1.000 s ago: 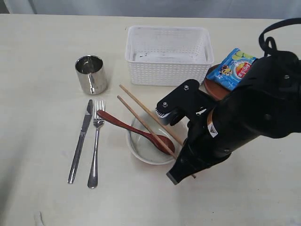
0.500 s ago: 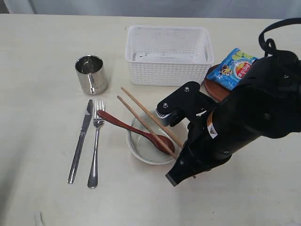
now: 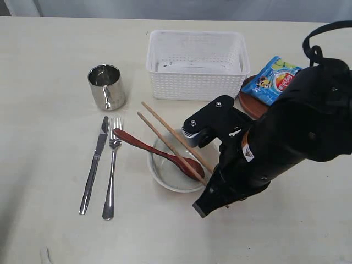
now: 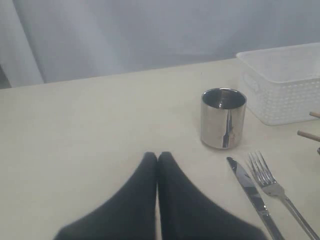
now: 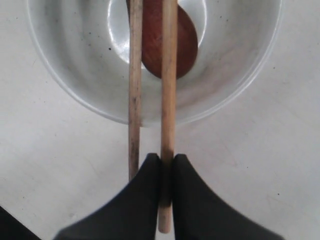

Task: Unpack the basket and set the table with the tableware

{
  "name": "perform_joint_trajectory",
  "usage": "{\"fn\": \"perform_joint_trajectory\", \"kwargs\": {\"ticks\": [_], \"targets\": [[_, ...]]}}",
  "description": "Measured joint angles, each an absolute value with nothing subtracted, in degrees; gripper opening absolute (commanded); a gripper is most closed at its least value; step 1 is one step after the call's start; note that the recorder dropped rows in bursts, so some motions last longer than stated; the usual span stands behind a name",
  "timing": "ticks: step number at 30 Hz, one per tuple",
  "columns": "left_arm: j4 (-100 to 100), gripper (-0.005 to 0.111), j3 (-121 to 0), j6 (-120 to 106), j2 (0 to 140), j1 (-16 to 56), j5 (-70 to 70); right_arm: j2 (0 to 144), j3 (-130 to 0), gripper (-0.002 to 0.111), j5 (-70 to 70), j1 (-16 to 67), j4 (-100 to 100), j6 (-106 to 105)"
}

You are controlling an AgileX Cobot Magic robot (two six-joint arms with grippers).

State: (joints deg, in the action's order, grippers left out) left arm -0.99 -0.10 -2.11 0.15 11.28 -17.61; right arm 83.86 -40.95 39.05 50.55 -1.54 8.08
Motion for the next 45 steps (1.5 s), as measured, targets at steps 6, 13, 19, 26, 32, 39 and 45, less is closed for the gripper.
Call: {"fn": "perform_joint_trajectory", "kwargs": {"ticks": [6, 13, 19, 26, 32, 39, 45], "targets": [[-0.99, 0.0, -0.1, -2.11, 0.15, 11.28, -17.61, 83.86, -40.95, 0.0, 39.05, 50.55, -1.38, 8.08], [-0.99, 0.0, -0.1, -2.11, 0.15, 11.28, -17.61, 84.3, -40.95, 0.0, 39.05, 50.55, -1.38, 8.08], [-0.99, 0.0, -0.1, -2.11, 0.15, 11.28, -17.61, 86.46, -40.95, 0.0, 38.18, 50.55, -1.38, 8.08], [-0.99, 0.0, -0.1, -2.11, 0.15, 11.28, -17.61, 86.55, -40.95, 0.0, 37.13, 50.55, -1.38, 7.97], [-0.99, 0.0, -0.1, -2.11, 0.15, 11.28, -17.61, 86.55, -40.95, 0.004, 37.13, 50.55, -1.38, 7.86], [-0.99, 0.0, -0.1, -2.11, 0.15, 11.28, -17.61, 86.55, -40.95, 0.037, 37.13, 50.55, -1.38, 7.76], [-0.99, 0.0, -0.1, -2.11, 0.15, 11.28, -17.61, 86.55, -40.95, 0.037, 37.13, 50.55, -1.38, 7.76]]}}
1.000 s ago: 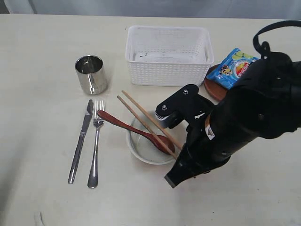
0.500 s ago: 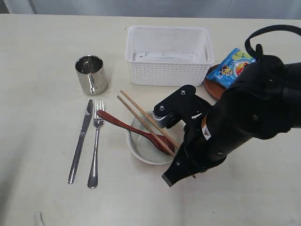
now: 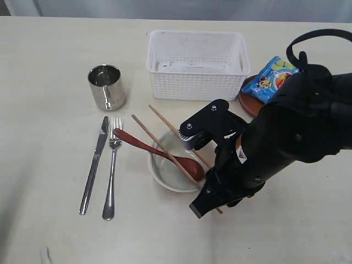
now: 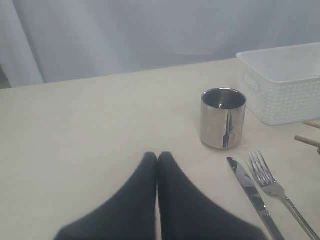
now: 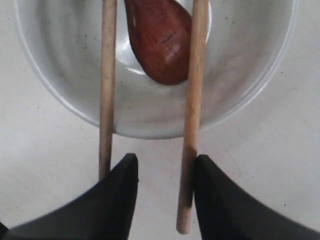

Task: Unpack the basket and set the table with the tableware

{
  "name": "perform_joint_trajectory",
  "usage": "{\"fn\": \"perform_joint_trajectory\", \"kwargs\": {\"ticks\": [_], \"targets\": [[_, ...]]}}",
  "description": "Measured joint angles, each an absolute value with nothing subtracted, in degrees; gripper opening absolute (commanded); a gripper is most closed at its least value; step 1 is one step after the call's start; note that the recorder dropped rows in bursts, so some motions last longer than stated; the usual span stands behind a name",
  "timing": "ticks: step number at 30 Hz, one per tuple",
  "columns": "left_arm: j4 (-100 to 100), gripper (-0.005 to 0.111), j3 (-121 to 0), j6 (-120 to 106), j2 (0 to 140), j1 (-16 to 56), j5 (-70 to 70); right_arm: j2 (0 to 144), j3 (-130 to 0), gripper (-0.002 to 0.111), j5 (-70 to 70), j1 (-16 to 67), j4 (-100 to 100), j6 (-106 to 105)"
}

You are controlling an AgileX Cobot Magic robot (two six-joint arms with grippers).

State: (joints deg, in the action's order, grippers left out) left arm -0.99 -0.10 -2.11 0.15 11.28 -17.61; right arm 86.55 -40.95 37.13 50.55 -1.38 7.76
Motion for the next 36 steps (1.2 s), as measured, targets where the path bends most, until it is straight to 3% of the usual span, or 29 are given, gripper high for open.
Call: {"fn": "perform_joint_trajectory", "kwargs": {"ticks": [17, 22, 36], "targets": [[-0.99, 0.0, -0.1, -2.11, 0.15, 11.28, -17.61, 81.53, -43.46, 0.037, 38.01, 50.55, -1.38, 7.09], [-0.99, 0.0, -0.1, -2.11, 0.15, 11.28, -17.61, 81.46, -48.26, 0.064, 37.32, 50.55, -1.38, 5.84], [-0.99, 0.0, -0.1, -2.11, 0.15, 11.28, -17.61, 94.46, -53.15, 0.064, 36.3, 51.35, -1.15, 4.34]]}}
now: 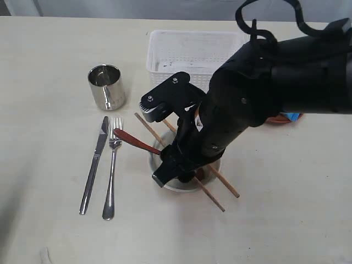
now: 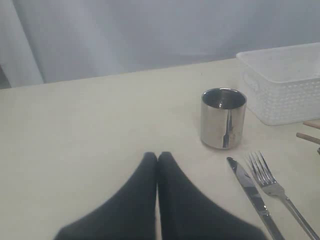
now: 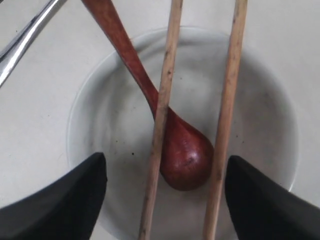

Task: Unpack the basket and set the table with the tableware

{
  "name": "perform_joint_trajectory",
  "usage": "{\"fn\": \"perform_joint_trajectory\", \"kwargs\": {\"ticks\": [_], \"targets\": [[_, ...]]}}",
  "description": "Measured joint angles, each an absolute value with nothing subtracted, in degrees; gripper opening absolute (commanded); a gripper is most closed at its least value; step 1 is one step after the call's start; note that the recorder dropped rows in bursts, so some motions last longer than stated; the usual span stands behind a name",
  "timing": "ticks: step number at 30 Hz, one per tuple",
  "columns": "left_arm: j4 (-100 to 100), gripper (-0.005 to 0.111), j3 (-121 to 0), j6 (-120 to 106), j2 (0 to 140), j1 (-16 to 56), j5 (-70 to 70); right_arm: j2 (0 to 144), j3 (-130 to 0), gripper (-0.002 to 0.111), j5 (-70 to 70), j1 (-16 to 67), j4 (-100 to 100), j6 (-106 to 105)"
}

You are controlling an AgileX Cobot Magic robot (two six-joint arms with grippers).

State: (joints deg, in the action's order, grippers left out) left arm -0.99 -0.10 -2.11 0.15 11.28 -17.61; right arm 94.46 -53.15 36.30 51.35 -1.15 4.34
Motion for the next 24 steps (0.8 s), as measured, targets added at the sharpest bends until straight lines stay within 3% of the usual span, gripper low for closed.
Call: {"fn": "perform_joint_trajectory", "kwargs": {"ticks": [10, 17, 24], "targets": [[-0.99, 0.0, -0.1, -2.11, 0.15, 11.28, -17.61, 95.62, -53.17, 0.064, 35.77, 51.35, -1.15, 3.29], [-0.99, 0.0, -0.1, -2.11, 0.15, 11.28, -17.61, 95.62, -53.17, 0.043, 35.63, 51.35, -1.26, 3.29], [-0.99, 0.0, -0.1, -2.11, 0.15, 11.28, -17.61, 95.62, -53.17, 0.041, 35.63, 51.35, -1.26, 2.83]]}}
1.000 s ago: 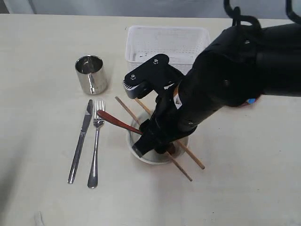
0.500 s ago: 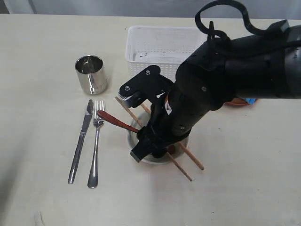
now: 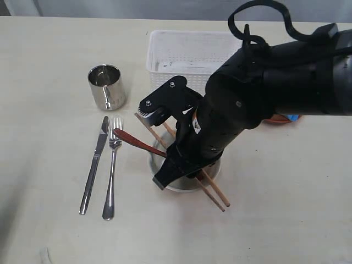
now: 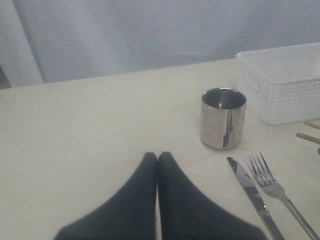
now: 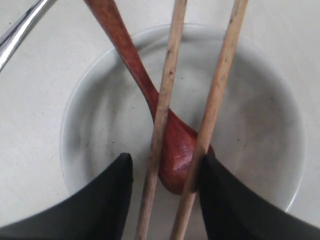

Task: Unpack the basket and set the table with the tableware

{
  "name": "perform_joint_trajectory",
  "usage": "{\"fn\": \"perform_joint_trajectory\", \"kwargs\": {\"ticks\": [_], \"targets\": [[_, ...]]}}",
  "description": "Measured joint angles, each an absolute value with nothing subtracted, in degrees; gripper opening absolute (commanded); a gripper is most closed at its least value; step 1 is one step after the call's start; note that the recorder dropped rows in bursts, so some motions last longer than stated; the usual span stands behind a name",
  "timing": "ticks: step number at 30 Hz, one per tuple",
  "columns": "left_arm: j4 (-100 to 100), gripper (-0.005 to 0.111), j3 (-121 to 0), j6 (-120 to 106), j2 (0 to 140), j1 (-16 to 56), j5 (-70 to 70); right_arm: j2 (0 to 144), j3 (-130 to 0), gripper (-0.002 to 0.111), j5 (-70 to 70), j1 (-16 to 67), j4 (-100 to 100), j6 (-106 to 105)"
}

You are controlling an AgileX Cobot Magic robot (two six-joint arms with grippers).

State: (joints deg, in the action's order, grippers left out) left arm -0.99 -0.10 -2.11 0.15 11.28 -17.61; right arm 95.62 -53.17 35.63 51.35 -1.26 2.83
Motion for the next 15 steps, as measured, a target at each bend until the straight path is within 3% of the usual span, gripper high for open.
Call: {"fn": "perform_joint_trajectory", "kwargs": {"ticks": [5, 11, 15], "targets": [[-0.99, 0.0, -0.1, -2.11, 0.15, 11.28, -17.61, 95.62, -53.17, 0.042, 35.63, 51.35, -1.26, 2.36], [-0.99, 0.0, -0.1, -2.11, 0.15, 11.28, -17.61, 95.62, -53.17, 0.06, 34.06, 51.35, -1.36, 0.81], [-0.99, 0.0, -0.1, -2.11, 0.15, 11.28, -17.61, 95.62, -53.17, 0.061, 33.02, 51.35, -1.36, 0.0]]}}
